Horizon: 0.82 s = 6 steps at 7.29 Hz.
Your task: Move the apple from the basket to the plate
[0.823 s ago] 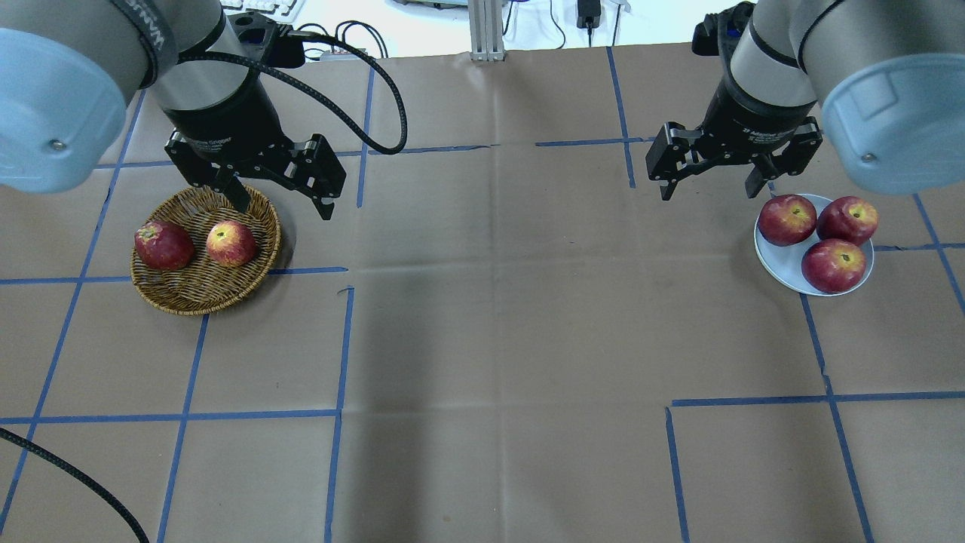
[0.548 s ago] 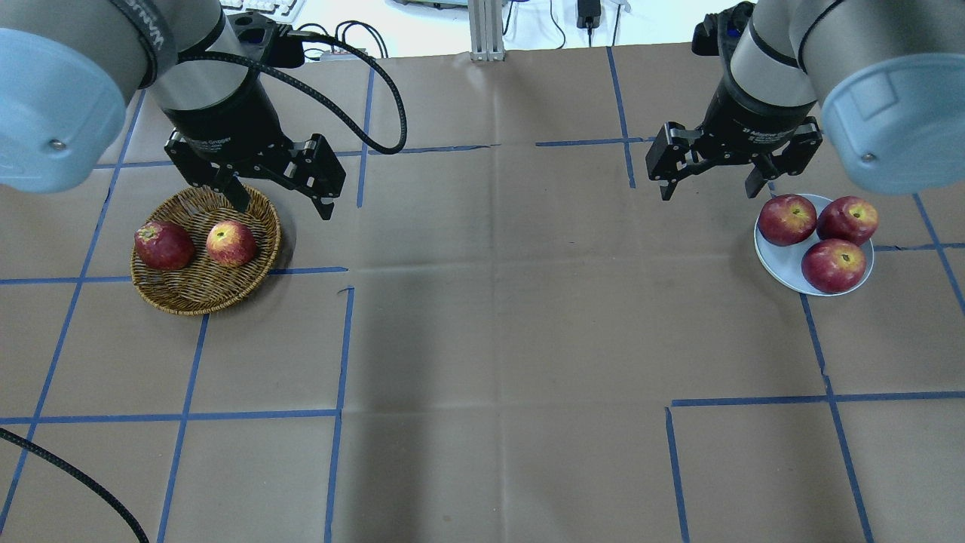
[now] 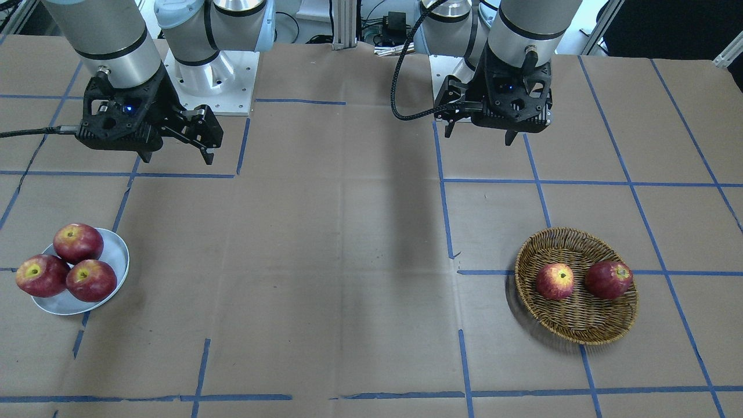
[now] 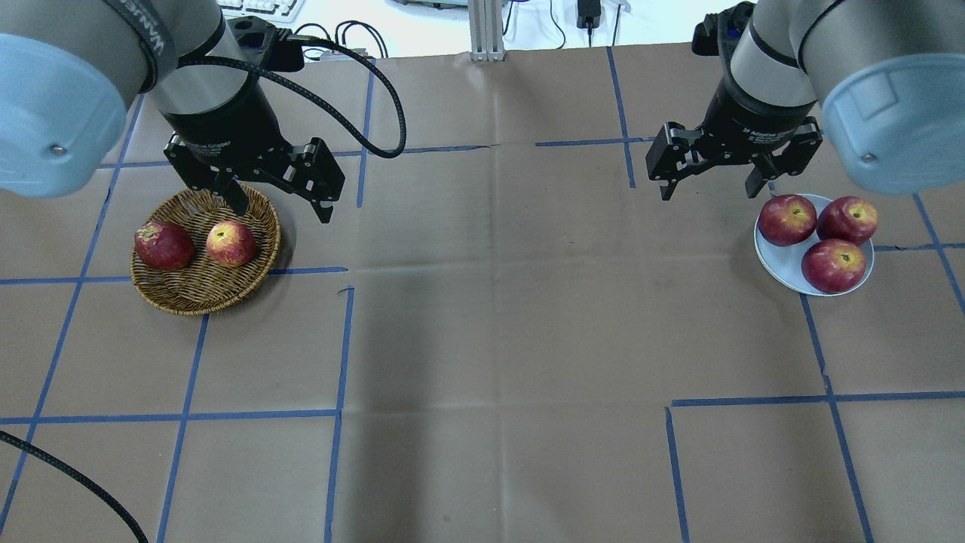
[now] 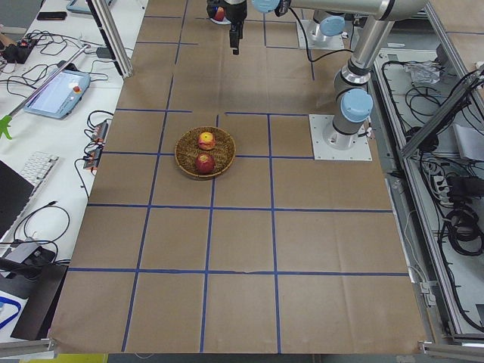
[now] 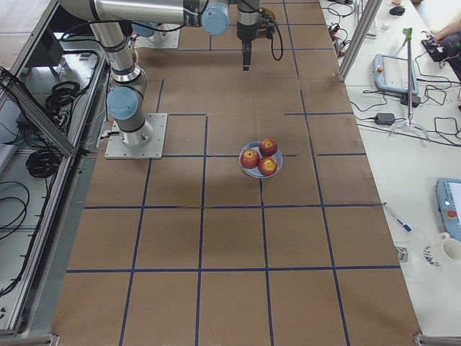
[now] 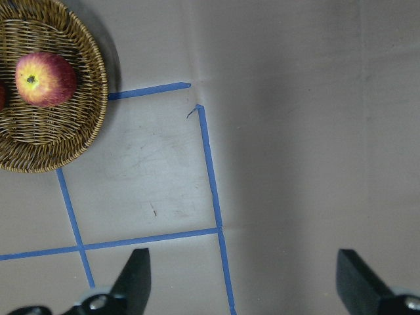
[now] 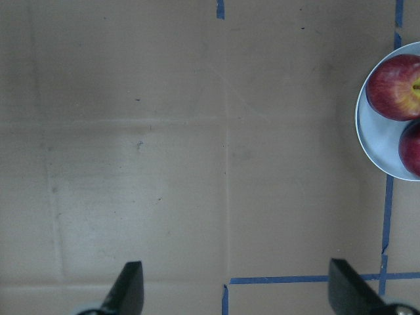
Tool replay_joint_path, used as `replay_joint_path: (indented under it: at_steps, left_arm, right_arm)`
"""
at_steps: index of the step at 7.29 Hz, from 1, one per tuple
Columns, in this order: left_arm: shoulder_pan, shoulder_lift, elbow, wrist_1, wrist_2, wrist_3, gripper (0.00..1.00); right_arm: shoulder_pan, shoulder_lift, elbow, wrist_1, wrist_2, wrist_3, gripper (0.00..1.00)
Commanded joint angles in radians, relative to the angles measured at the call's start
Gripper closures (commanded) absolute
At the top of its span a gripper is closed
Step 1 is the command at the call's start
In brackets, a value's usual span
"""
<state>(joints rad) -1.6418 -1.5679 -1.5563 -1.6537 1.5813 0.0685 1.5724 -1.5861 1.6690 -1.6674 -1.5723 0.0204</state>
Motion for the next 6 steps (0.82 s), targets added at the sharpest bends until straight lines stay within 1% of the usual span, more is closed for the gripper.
replay_joint_path:
  at_steps: [1,3,5,6]
  left_arm:
    - [0.031,0.002,-0.008,-0.001,0.0,0.0,0.01]
    - [0.065,0.018,-0.051,0.0,-0.001,0.0,0.01]
    - [0.06,0.078,-0.083,-0.001,-0.001,-0.001,0.01]
    - [0.059,0.103,-0.118,0.005,-0.003,-0.001,0.01]
  right_arm:
    - [0.0,0.0,0.0,0.002,0.0,0.0,0.0]
    - [0.0,0.0,0.0,0.002,0.0,0.0,0.0]
    - [0.0,0.0,0.0,0.002,0.0,0.0,0.0]
    - [0.0,0.0,0.0,0.002,0.0,0.001,0.0]
